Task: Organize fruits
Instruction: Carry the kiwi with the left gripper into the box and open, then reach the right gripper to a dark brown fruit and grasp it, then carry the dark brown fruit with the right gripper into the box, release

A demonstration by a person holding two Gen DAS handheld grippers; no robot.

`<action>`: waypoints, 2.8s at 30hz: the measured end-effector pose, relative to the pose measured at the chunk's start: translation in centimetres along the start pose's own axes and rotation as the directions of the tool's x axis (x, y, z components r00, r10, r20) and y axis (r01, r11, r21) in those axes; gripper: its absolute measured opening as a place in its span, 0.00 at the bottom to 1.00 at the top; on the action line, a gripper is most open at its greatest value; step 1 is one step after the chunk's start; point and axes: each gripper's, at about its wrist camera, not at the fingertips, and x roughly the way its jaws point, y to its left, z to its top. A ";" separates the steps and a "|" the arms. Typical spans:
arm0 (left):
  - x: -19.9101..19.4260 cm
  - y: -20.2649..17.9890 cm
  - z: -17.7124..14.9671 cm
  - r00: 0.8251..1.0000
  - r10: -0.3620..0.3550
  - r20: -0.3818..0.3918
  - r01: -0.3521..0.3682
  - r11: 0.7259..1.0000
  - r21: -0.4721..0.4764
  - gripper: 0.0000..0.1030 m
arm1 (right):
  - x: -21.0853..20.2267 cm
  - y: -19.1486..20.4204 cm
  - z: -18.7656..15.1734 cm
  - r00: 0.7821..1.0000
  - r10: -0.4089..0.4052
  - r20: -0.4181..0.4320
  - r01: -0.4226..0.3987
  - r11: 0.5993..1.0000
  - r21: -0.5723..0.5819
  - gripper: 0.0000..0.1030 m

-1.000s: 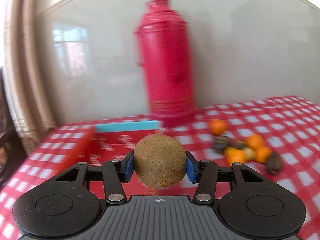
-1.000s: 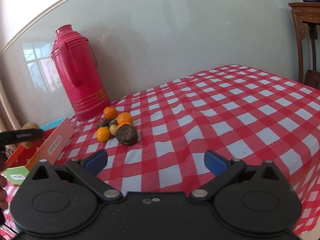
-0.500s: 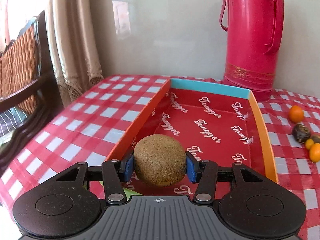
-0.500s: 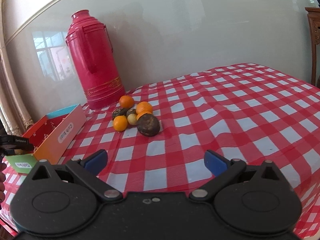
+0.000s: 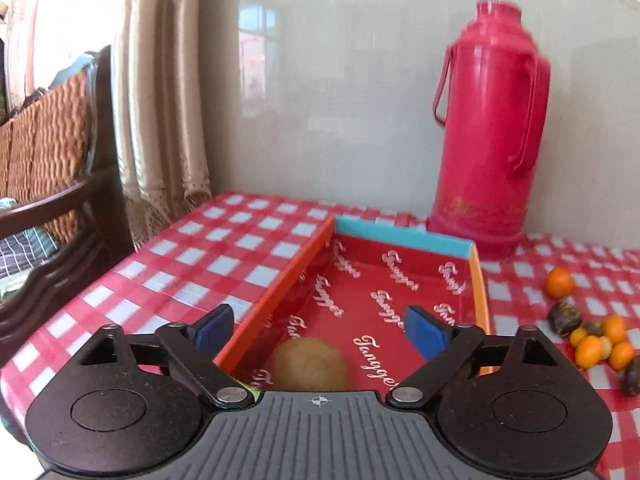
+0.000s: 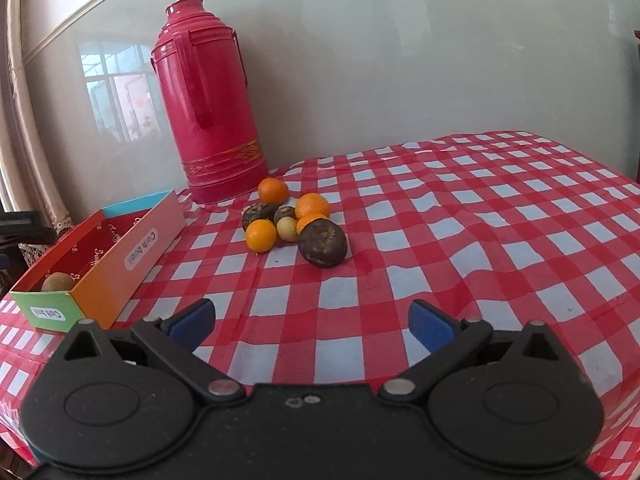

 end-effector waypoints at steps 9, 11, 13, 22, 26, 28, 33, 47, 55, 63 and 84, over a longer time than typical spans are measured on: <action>-5.4 4.3 -3.6 0.991 0.097 0.096 -0.098 0.995 0.005 0.98 | 3.9 0.2 3.2 1.000 -0.020 -0.016 0.020 0.999 -0.030 0.93; -5.6 5.2 -4.4 0.990 0.110 0.089 -0.110 0.994 -0.006 1.00 | 5.2 0.1 3.8 0.999 -0.023 -0.033 0.022 0.999 -0.034 0.87; -5.5 5.9 -4.9 0.991 0.109 0.077 -0.107 0.994 -0.035 1.00 | 6.4 0.2 4.3 0.998 -0.034 -0.051 0.031 0.998 -0.047 0.80; -4.9 7.3 -6.8 0.991 0.110 0.075 -0.103 0.991 -0.087 1.00 | 10.2 1.0 5.5 0.989 -0.096 -0.113 0.082 0.989 -0.120 0.60; -4.8 7.0 -7.1 0.990 0.114 0.081 -0.108 0.992 -0.071 1.00 | 11.0 1.1 5.2 0.984 -0.103 -0.143 0.085 0.988 -0.130 0.52; -4.8 6.9 -7.2 0.990 0.114 0.081 -0.109 0.992 -0.065 1.00 | 11.2 1.3 5.1 0.983 -0.115 -0.146 0.094 0.985 -0.144 0.50; -4.7 7.7 -7.2 0.990 0.127 0.066 -0.120 0.988 -0.094 1.00 | 11.9 1.6 5.0 0.977 -0.136 -0.167 0.111 0.982 -0.150 0.34; -4.4 9.7 -7.3 0.989 0.140 0.045 -0.130 0.977 -0.171 1.00 | 9.1 4.2 6.0 0.996 -0.031 -0.079 0.017 0.984 -0.175 0.32; -4.3 11.1 -7.4 0.987 0.155 0.041 -0.144 0.967 -0.210 1.00 | 6.9 10.0 7.9 0.989 0.139 -0.044 -0.145 0.959 -0.243 0.32; -4.5 12.6 -7.6 0.985 0.171 0.038 -0.156 0.957 -0.244 1.00 | 6.4 17.4 7.2 0.956 0.278 -0.093 -0.293 0.891 -0.348 0.32; -4.7 13.2 -7.8 0.983 0.181 0.042 -0.166 0.959 -0.231 1.00 | 7.0 21.7 4.0 0.925 0.330 -0.186 -0.377 0.852 -0.363 0.52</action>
